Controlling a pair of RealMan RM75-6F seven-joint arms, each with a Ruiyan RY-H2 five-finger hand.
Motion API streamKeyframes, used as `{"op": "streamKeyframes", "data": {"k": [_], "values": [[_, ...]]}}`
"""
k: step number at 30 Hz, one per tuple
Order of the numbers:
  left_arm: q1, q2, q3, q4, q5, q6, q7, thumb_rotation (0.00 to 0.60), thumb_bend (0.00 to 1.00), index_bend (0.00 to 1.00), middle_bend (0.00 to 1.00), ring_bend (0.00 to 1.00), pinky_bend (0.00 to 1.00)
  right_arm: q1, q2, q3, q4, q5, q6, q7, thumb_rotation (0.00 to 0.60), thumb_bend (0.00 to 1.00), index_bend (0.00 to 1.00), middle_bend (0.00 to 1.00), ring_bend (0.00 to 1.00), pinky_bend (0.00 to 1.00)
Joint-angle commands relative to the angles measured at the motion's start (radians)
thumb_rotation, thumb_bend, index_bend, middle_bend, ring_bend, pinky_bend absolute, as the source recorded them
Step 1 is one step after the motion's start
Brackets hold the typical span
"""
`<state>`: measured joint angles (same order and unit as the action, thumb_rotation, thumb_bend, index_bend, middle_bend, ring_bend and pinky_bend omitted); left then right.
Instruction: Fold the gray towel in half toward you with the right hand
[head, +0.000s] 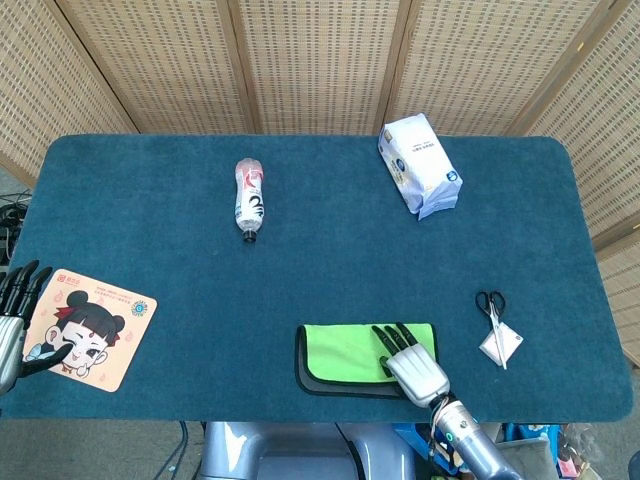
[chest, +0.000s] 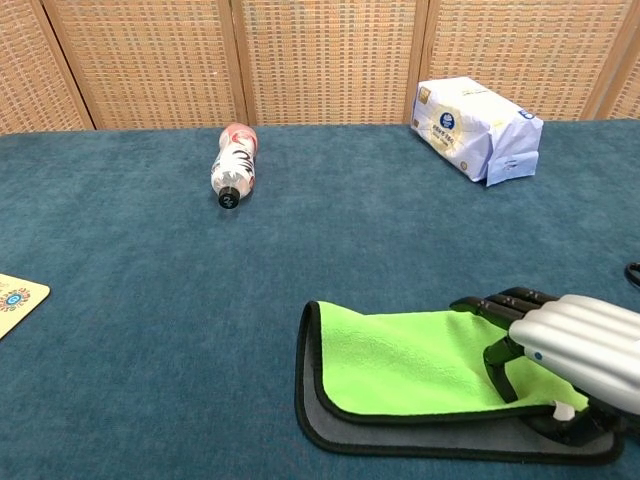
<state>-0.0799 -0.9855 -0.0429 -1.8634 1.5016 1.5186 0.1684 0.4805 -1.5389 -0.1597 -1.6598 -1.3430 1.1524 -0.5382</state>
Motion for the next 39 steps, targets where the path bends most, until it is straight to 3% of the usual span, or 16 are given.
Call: {"op": "streamKeyframes", "data": {"k": [1,9,11,13,15,18,23,29,35,39], "values": [[0.000,0.000,0.000,0.000,0.000,0.000,0.000,0.600,0.17,0.00,0.00,0.00,0.00,-0.005,0.003,-0.006,-0.004,-0.013,-0.004,-0.002,0.600,0.54,0.58,0.00,0.00,0.00],[0.001,-0.001,-0.001,-0.001,0.001,0.000,0.001,0.600,0.17,0.00,0.00,0.00,0.00,-0.022,0.005,-0.013,-0.011,-0.046,-0.015,-0.014,0.600,0.54,0.57,0.00,0.00,0.00],[0.002,0.000,-0.001,-0.001,0.001,0.001,0.002,0.600,0.17,0.00,0.00,0.00,0.00,-0.025,0.004,-0.012,-0.009,-0.049,-0.022,-0.018,0.600,0.49,0.44,0.00,0.00,0.00],[0.002,0.000,-0.001,0.000,0.000,0.001,0.001,0.600,0.16,0.00,0.00,0.00,0.00,-0.026,0.005,-0.011,-0.010,-0.048,-0.031,-0.019,0.600,0.31,0.18,0.00,0.00,0.00],[0.003,0.000,-0.002,0.000,-0.001,0.002,0.000,0.600,0.16,0.00,0.00,0.00,0.00,-0.025,0.011,-0.007,-0.018,-0.050,-0.038,-0.015,0.600,0.20,0.06,0.00,0.00,0.00],[0.003,0.001,-0.003,0.001,-0.001,0.002,-0.002,0.600,0.17,0.00,0.00,0.00,0.00,-0.024,0.018,0.001,-0.030,-0.082,-0.029,0.023,0.600,0.17,0.01,0.00,0.00,0.00],[0.004,0.001,-0.004,0.002,-0.001,0.004,-0.006,0.600,0.17,0.00,0.00,0.00,0.00,-0.010,0.035,0.013,-0.047,-0.175,-0.014,0.115,0.600,0.16,0.02,0.00,0.00,0.00],[0.003,0.002,-0.008,0.003,-0.008,0.003,-0.009,0.600,0.17,0.00,0.00,0.00,0.00,0.025,0.033,0.039,-0.059,-0.258,-0.026,0.179,0.600,0.17,0.20,0.00,0.00,0.00],[0.002,0.002,-0.012,0.004,-0.016,0.001,-0.010,0.600,0.16,0.00,0.00,0.00,0.00,0.062,-0.011,0.086,-0.037,-0.214,-0.106,0.132,0.600,0.18,0.32,0.00,0.00,0.00],[0.001,0.003,-0.015,0.005,-0.027,-0.003,-0.010,0.600,0.17,0.00,0.00,0.00,0.00,0.074,-0.048,0.105,-0.032,-0.174,-0.144,0.100,0.600,0.27,0.35,0.00,0.00,0.00]]}}
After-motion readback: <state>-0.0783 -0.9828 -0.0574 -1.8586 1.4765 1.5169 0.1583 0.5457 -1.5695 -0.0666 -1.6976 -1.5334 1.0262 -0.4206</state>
